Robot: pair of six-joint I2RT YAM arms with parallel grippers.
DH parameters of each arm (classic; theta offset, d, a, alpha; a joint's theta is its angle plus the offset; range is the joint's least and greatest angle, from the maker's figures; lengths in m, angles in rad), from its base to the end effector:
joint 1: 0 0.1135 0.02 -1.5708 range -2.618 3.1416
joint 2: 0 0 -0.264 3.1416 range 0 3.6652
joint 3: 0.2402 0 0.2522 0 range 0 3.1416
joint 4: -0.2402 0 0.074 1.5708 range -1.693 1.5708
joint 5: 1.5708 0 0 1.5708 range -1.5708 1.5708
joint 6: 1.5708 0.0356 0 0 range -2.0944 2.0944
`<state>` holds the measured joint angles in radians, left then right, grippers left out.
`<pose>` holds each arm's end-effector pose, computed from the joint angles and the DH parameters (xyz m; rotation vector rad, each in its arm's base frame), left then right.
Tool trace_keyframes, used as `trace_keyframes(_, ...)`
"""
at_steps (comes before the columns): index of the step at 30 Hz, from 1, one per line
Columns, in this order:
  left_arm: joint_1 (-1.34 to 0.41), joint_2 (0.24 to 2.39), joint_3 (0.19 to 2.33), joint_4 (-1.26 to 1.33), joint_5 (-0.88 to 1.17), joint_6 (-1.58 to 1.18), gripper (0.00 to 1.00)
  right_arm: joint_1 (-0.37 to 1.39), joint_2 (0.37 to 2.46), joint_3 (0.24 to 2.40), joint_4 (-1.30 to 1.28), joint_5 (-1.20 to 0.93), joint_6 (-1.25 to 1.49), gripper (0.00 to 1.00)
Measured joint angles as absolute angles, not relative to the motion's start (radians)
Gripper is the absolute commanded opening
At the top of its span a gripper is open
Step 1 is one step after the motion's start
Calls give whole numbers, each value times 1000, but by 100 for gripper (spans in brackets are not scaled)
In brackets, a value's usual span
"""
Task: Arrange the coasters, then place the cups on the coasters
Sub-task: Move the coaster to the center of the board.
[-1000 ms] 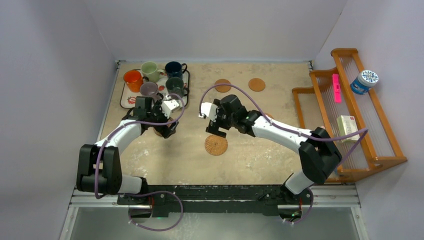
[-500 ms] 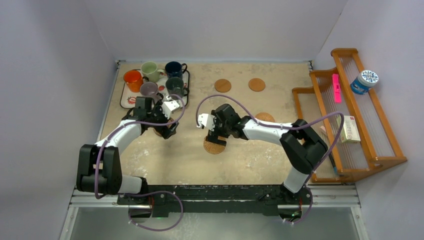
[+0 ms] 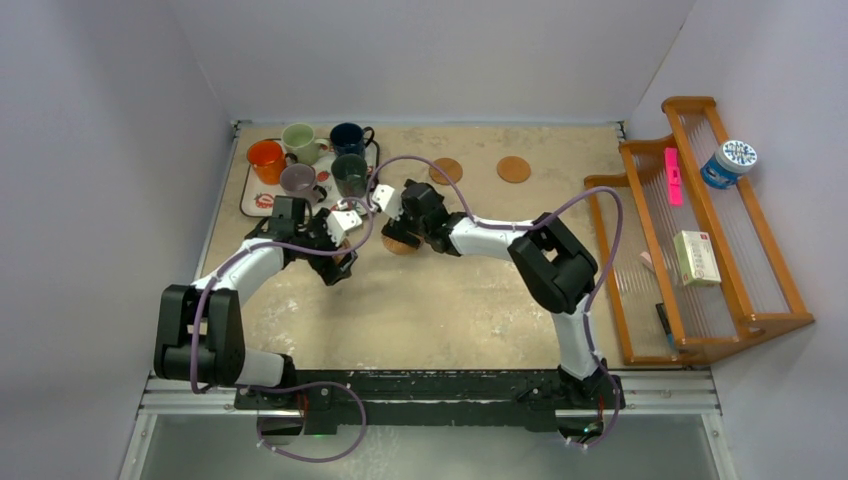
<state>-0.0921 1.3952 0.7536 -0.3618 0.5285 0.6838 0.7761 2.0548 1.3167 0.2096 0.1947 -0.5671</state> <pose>0.2596 -0.0420 0.1866 1.0931 2.1697 -0.4210 0.3320 0.3163 0.1718 -1.2064 1.7057 -0.0777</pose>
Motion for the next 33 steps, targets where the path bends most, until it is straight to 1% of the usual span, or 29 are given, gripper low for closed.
trace_keyframes(4, -92, 1406, 754, -391, 543, 719, 100, 742, 2077, 1353, 207, 272, -550, 99)
trace_keyframes(11, -92, 1449, 754, -459, 582, 780, 100, 646, 2039, 1423, 10, 260, -496, 99)
trace_keyframes(16, -92, 1500, 777, -474, 594, 797, 100, 632, 1860, 1428, -101, 188, -462, 99)
trace_keyframes(23, -92, 1568, 849, -520, 631, 825, 100, 617, 1580, 1337, -86, 147, -452, 99)
trace_keyframes(27, -104, 1607, 894, -565, 659, 858, 100, 589, 1514, 1276, -81, 135, -450, 99)
trace_keyframes(33, -188, 1639, 937, -611, 660, 896, 100, 540, 1478, 1224, -86, 111, -435, 99)
